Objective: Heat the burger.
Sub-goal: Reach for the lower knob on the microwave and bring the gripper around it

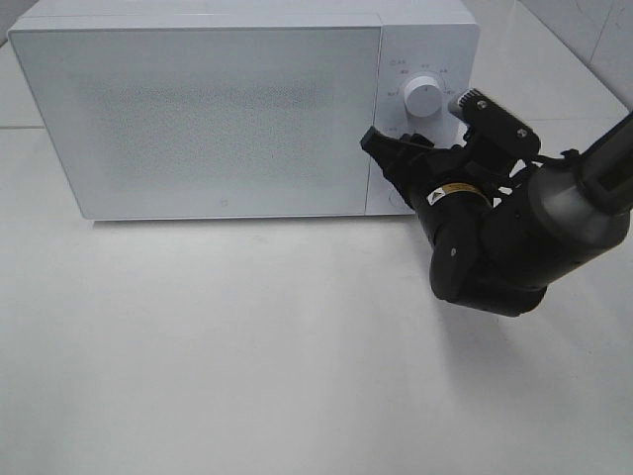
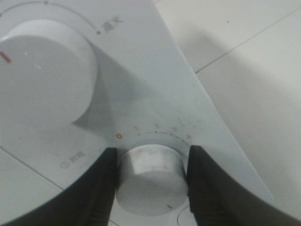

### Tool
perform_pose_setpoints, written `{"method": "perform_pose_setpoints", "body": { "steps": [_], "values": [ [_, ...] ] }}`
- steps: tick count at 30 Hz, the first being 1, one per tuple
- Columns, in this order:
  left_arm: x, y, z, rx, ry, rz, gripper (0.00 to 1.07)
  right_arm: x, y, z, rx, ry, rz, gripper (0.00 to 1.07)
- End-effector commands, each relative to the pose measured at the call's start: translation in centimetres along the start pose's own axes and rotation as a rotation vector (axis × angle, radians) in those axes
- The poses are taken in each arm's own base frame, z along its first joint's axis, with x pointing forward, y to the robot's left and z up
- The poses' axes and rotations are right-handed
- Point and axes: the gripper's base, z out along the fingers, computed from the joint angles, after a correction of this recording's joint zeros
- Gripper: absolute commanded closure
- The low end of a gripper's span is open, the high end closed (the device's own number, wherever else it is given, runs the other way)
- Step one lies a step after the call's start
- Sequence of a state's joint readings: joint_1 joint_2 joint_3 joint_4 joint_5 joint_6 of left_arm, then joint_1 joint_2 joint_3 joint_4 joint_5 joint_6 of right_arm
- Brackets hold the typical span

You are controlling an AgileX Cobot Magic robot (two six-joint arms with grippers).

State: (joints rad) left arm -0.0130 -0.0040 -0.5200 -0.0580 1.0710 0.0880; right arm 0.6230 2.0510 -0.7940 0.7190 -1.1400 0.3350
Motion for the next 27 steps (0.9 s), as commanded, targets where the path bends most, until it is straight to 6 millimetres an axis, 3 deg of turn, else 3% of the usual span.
{"method": "perform_pose_setpoints", "body": {
  "steps": [1,27],
  "values": [
    [0.2,0.0,-0.2,-0.006,-0.018,-0.003,0.06,0.4,1.1,0.5,-0.063,0.081,0.117,1.05],
    [0.2,0.0,-0.2,-0.006,-0.018,-0.003,0.06,0.2,2.4,0.3,-0.185,0.121,0.661,1.03]
  ]
}}
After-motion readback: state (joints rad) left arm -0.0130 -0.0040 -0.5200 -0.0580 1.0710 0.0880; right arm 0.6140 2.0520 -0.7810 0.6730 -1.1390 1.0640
